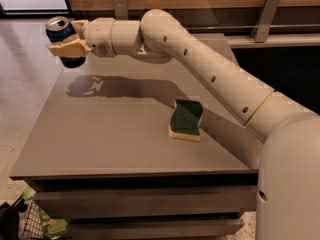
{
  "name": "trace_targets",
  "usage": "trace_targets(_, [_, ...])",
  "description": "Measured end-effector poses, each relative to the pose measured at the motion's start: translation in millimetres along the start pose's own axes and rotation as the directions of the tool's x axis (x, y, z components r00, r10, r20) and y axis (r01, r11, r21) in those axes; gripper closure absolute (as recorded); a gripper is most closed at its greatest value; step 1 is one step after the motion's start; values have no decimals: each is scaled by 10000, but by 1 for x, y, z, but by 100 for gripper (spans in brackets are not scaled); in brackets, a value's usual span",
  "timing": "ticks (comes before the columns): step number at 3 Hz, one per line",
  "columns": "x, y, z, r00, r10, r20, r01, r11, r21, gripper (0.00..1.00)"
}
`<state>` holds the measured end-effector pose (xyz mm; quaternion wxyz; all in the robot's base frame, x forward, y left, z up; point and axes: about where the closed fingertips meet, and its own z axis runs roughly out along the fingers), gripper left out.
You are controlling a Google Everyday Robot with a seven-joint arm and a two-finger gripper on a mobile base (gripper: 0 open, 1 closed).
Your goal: Pick pepsi can
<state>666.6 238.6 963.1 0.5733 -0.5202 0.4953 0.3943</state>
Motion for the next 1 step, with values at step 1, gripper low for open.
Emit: trace_targets(1, [-29, 0, -16, 9978, -651, 150, 653, 9978, -140, 100])
